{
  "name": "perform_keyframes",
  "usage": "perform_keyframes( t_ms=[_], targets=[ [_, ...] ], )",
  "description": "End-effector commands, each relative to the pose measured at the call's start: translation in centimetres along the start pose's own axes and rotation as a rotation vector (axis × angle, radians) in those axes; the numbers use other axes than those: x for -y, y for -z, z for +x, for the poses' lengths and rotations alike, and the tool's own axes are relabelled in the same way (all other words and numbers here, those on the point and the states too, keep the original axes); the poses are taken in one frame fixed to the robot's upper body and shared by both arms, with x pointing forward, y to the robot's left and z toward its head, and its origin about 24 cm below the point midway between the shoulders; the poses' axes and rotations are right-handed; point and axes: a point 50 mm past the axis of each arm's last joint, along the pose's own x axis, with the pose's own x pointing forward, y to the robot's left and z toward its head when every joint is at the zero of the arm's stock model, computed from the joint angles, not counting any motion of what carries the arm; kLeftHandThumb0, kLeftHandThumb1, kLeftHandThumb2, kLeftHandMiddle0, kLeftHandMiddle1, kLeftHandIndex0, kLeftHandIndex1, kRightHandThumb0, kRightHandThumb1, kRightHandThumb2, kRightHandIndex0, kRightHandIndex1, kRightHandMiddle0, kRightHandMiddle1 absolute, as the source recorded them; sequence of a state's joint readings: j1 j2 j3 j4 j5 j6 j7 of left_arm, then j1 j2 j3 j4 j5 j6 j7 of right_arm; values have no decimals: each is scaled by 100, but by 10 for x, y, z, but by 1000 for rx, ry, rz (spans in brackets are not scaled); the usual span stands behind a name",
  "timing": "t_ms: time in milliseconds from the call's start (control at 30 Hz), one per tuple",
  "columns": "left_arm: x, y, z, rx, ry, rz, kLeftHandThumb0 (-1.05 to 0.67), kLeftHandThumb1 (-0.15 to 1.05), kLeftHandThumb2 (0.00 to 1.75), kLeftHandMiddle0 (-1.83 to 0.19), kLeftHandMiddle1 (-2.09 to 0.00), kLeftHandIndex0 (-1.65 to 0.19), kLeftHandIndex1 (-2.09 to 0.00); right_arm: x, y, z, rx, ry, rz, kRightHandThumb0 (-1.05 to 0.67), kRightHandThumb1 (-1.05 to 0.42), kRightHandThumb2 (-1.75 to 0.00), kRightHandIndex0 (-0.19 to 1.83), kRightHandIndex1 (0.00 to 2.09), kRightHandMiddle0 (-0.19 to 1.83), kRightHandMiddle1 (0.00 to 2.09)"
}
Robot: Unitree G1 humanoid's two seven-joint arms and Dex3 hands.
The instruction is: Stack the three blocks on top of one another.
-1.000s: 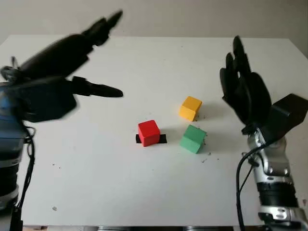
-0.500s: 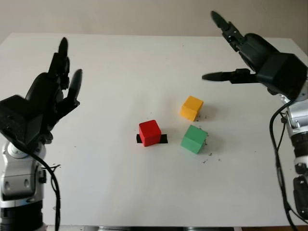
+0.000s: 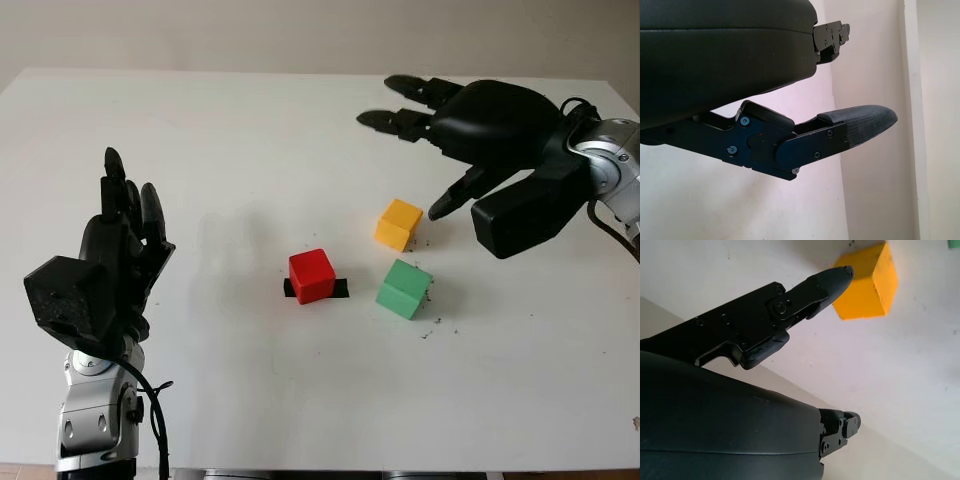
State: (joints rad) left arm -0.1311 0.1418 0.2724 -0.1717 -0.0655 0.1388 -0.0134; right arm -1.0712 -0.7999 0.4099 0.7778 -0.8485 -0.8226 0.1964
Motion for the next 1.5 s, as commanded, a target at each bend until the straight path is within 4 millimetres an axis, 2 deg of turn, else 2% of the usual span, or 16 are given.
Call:
perform_keyframes(
  t_ms=[0, 200, 533, 800, 1300, 1467],
  targets=[
    [-2, 0, 0, 8, -1, 4, -74, 105, 72, 18, -5, 19, 0, 7, 3, -1, 3, 8, -40, -60, -80, -4, -2, 8, 23, 16],
    [-5, -3, 2, 22, 13, 25, -74, 105, 71, 18, -5, 19, 0, -7, -2, 7, 24, -53, -58, -57, -82, -6, -6, 5, 23, 13],
    [-2, -6, 3, 31, 30, 45, -77, 105, 69, 15, -6, 17, -3, -31, -8, 16, 26, -50, 26, -55, -83, -6, -4, 6, 29, 13],
    [3, -16, 0, 58, 82, 50, -78, 105, 70, 16, -5, 18, -3, -45, -8, 18, -1, -31, 69, -50, -83, -6, 0, 7, 39, 15],
    [10, -24, -5, 69, 170, 71, -79, 105, 76, 19, -1, 19, 0, -53, -7, 18, -2, -24, 0, -38, -89, -6, 7, 7, 64, 23],
    [10, -22, -6, 73, 198, 84, -79, 105, 74, 19, 0, 19, 0, -53, -6, 18, -6, -30, -19, -38, -89, -6, 11, 7, 79, 32]
  ],
)
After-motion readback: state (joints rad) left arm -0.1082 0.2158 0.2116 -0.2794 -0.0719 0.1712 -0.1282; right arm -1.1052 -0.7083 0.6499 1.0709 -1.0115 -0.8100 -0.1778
